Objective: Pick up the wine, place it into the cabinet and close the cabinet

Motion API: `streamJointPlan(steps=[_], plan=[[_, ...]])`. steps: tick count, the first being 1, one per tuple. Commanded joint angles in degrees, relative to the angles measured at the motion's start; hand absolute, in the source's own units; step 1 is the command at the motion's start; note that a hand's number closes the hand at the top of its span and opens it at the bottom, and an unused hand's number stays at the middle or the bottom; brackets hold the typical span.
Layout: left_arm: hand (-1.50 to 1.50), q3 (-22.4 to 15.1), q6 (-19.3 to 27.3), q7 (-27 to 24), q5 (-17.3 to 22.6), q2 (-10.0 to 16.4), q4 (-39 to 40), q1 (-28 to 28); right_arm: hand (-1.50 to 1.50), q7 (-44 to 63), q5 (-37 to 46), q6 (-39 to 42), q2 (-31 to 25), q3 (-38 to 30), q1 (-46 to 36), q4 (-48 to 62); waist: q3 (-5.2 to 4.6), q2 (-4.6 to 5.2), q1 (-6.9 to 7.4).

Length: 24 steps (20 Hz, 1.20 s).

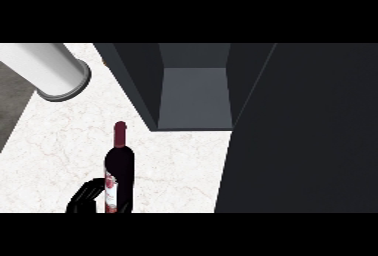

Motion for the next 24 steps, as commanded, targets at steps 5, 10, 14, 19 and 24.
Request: streamJointPlan(steps=[5, 10, 14, 19, 24], plan=[[1.5, -2.51, -0.15, -4.42, -6.02, 1.24, 2.96, -9.4, -1.5, 5.71, -4.13, -0.53, -0.44, -1.05, 0.73, -6.38, -0.04, -0.08, -0.91], [1.5, -4.49, -5.44, -6.63, -8.39, 2.83, 6.63, -18.8, -1.5, 2.42, -5.37, 0.68, -0.06, -2.02, 0.83, -4.12, -0.03, 0.15, -0.76], [1.5, -6.14, -3.78, -2.48, -9.76, 2.99, -1.0, -20.49, -1.5, 3.28, -5.99, 1.21, -0.62, -3.44, 1.61, -4.45, 0.05, -0.03, -0.04], [1.5, -9.77, -5.61, 5.29, -8.55, 1.15, -9.92, -18.26, -1.5, 3.12, -7.1, 2.04, -1.44, -4.39, 0.98, -4.64, 0.04, -0.09, 0.4], [1.5, -13.93, -1.38, 14.97, -8.52, -2.44, -19.25, -20.62, -1.5, 3.62, -7.31, 0.76, -0.84, -5.6, -1.51, -1.66, 0.03, -0.13, 0.53]])
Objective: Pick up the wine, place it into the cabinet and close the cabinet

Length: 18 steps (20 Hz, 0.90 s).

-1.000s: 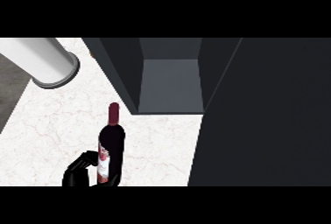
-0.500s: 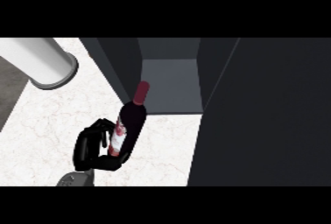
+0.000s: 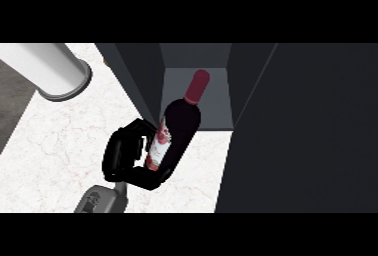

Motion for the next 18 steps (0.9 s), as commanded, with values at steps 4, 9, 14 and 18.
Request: streamJointPlan(steps=[4, 9, 14, 18], plan=[[1.5, -1.06, 4.36, 15.87, 2.26, -0.33, -13.6, -3.98, -1.5, 4.43, -3.04, -1.01, 0.97, 0.74, 1.67, -4.94, -0.02, -0.01, 0.14], [1.5, -5.19, 14.53, 22.11, 1.39, -1.7, -14.31, -10.7, -1.5, 4.02, -9.81, 1.16, -0.41, -5.37, 2.72, -6.49, 0.01, 0.07, -0.46], [1.5, -5.11, 22.06, 29.32, 1.18, -1.71, -10.63, -22.23, -1.5, 2.99, -8.52, 1.66, -0.08, -4.55, 3.21, -6.04, 0.0, 0.15, -0.86], [1.5, -2.7, 22.29, 31.66, 2.16, -1.72, -7.91, -25.39, -1.5, 3.6, -9.59, 2.22, -0.58, -5.72, 2.41, -5.08, -0.02, 0.16, -0.58]])
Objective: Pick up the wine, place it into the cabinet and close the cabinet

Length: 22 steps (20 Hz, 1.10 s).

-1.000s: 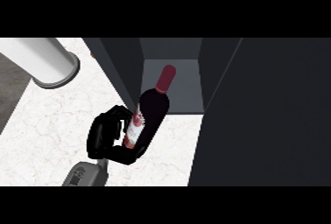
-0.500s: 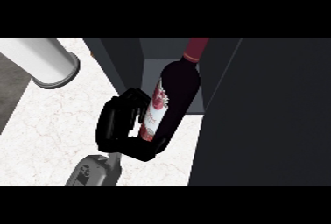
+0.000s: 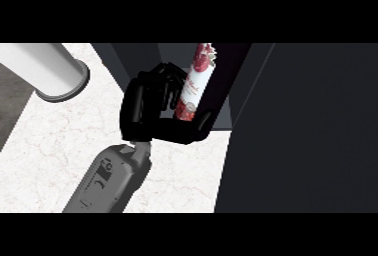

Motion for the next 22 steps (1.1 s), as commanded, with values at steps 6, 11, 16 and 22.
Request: streamJointPlan(steps=[6, 11, 16, 22], plan=[[1.5, -2.88, 7.76, -2.42, 1.66, -0.09, 7.96, -7.76, -1.5, -0.3, -4.37, 1.27, 1.55, 0.61, 2.98, -3.9, -0.02, 0.08, 0.07], [1.5, 0.11, 5.5, -8.27, -3.14, -0.09, 19.56, -12.52, -1.5, 0.53, -4.18, 0.86, 1.88, 0.95, 1.74, -3.34, -0.02, 0.19, -0.23], [1.5, 0.33, 4.89, -11.42, -2.54, -0.08, 23.43, -12.39, -1.5, 3.82, -7.23, 1.13, -0.04, -2.35, 1.51, -6.61, -0.03, 0.08, -0.41], [1.5, -1.84, 7.21, -16.18, 1.41, -0.09, 29.74, -13.4, -1.5, 3.65, -4.62, -0.38, 1.26, 0.96, -1.33, -3.84, -0.08, 0.21, -0.73]])
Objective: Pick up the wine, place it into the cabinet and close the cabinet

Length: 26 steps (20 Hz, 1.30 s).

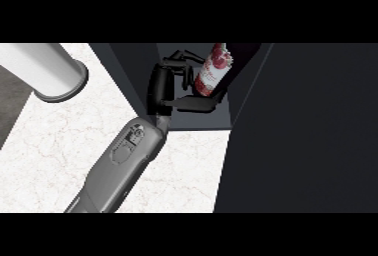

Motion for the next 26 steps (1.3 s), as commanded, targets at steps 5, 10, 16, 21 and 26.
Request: streamJointPlan(steps=[5, 10, 16, 21, 26], plan=[[1.5, -0.63, 0.29, -7.2, 6.38, -0.05, 10.21, -3.25, -1.5, -2.64, -4.01, 2.01, 1.62, 0.21, 4.58, -2.97, 0.0, 0.2, -0.29], [1.5, -0.7, -2.0, -11.82, 8.63, -0.05, 15.22, -1.24, -1.5, -2.1, -3.77, 0.95, 1.38, -0.39, 0.5, -0.05, -0.03, 0.17, 0.04], [1.5, -5.38, 2.3, -14.29, 10.16, -0.05, 24.53, -5.29, -1.5, 2.16, -2.93, -0.26, 1.19, 1.43, -0.54, -3.71, -0.06, 0.17, -0.87], [1.5, -5.59, 2.68, -19.61, 12.75, -0.05, 28.4, -5.11, -1.5, 1.07, -5.74, 1.96, 0.19, -1.84, 2.63, -5.13, -0.04, 0.19, -0.88], [1.5, -3.25, 0.49, -24.79, 17.26, -0.05, 32.51, -5.83, -1.5, -1.91, -8.71, 4.21, -0.25, -3.95, 1.92, -1.8, -0.03, 0.36, -0.93]])
